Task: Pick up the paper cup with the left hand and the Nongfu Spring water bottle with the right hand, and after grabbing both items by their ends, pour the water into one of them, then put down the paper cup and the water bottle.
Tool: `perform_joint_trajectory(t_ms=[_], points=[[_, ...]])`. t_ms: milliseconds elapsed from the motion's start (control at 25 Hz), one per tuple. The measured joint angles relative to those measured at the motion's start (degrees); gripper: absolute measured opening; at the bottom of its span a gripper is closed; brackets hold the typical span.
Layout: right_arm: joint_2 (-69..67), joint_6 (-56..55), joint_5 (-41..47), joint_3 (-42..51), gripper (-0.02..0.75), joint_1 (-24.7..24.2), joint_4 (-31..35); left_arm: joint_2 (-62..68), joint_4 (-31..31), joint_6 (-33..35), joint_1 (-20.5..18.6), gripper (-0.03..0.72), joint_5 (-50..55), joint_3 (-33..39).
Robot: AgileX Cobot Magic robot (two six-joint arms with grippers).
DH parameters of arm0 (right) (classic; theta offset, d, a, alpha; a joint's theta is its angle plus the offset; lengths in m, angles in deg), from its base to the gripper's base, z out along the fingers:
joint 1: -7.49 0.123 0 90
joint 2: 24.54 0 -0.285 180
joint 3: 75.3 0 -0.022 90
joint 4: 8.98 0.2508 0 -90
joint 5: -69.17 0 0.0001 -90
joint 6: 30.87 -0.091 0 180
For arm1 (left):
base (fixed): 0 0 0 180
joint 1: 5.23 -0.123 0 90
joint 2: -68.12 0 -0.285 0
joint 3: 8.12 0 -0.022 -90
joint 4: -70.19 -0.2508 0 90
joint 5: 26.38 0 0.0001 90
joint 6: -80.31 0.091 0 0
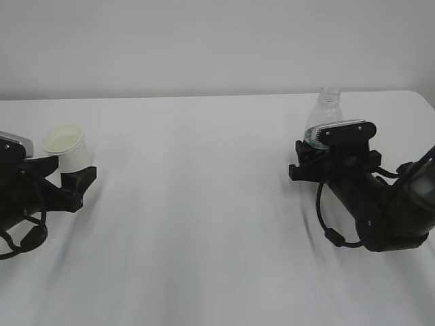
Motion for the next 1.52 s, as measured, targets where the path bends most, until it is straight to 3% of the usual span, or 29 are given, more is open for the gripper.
perform_joint_trajectory(t_ms=[280,920,1520], points=[[0.0,0.23,-0.33,0.0,0.603,0.0,-0.37,0.0,0.27,-0.1,0.0,0.587,0.0,0.0],[6.03,-0.85,-1.61,9.4,0.605,0.0,-0.72,0.0,0.6,-0.1,0.0,0.587,0.0,0.0],[11.64,-2.69,-1.61,13.39,0.605,0.0,-3.1,-4.73,5.19,-0.1,0.0,0.587,0.0,3.26]])
